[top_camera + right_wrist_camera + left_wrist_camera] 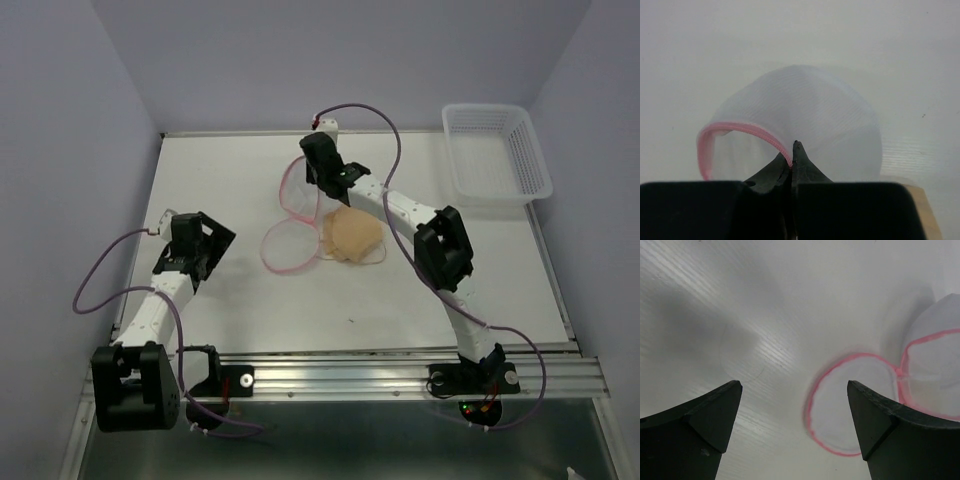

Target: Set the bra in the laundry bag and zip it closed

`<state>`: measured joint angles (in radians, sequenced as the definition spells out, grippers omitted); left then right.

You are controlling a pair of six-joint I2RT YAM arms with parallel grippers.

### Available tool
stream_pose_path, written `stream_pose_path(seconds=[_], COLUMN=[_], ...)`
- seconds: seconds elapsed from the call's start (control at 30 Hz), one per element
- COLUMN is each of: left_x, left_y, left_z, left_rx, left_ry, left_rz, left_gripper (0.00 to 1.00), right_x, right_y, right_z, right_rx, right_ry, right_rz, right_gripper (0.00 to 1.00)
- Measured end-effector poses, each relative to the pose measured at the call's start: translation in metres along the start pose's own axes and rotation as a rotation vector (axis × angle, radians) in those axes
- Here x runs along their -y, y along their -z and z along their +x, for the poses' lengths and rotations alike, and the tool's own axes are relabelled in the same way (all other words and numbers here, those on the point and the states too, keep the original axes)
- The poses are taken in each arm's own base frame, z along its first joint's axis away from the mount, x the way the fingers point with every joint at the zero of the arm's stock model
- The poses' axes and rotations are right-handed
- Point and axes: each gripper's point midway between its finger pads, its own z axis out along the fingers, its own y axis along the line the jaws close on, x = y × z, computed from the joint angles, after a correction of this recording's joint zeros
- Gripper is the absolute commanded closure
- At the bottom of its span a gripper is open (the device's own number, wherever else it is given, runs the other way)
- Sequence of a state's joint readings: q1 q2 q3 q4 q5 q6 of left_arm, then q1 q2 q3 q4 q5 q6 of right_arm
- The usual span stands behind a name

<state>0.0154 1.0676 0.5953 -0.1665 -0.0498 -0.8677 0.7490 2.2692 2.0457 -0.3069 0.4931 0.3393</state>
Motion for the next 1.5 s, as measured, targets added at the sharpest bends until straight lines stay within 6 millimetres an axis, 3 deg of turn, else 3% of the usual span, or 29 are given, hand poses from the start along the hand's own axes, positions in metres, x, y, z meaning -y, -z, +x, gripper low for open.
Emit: stream_pose_path(seconds=[0.07,0.17,0.37,0.5,0.87,0.9,1.0,1.1,1.2,1.4,1.5], left_x=[0.004,0.019,0.057,0.062,0.069,0.07,0.071,0.071,0.071,0.075,0.089], left_y=[-0.005,-0.011,-0.02,-0.027,-0.032,-0.032,-0.03,-0.03,-0.031,-0.037,-0.033], left_z=[0.007,0.028,0.098,0.126,0.134,0.135,0.141,0.146,0.144,0.131,0.11], left_rx=[-0.032,-0.098,-0.275,-0.351,-0.366,-0.364,-0.361,-0.366,-0.35,-0.281,-0.202], left_ry=[-0.017,-0.076,-0.217,-0.248,-0.206,-0.206,-0.209,-0.21,-0.212,-0.233,-0.258], left_rz=[0.018,0.074,0.223,0.253,0.286,0.292,0.313,0.31,0.309,0.29,0.295], left_gripper=[0.01,0.01,0.01,0.01,0.03,0.07,0.31,0.71,1.0,1.0,1.0], right_x=[0.021,0.035,0.034,0.036,0.052,0.053,0.057,0.062,0.066,0.07,0.071], right_y=[-0.01,-0.017,-0.019,-0.02,-0.024,-0.024,-0.023,-0.021,-0.018,-0.009,-0.005], right_z=[-0.005,-0.001,0.005,0.009,0.032,0.034,0.042,0.047,0.05,0.049,0.043], right_rx=[-0.002,-0.019,-0.043,-0.053,-0.102,-0.108,-0.125,-0.138,-0.147,-0.15,-0.141], right_ry=[-0.049,-0.087,-0.138,-0.155,-0.169,-0.169,-0.175,-0.181,-0.187,-0.189,-0.179], right_rz=[0.031,0.046,0.031,0.032,0.064,0.067,0.073,0.08,0.086,0.089,0.084], right_gripper=[0.99,0.99,0.99,0.99,0.99,0.99,0.99,0.99,0.99,0.99,0.99])
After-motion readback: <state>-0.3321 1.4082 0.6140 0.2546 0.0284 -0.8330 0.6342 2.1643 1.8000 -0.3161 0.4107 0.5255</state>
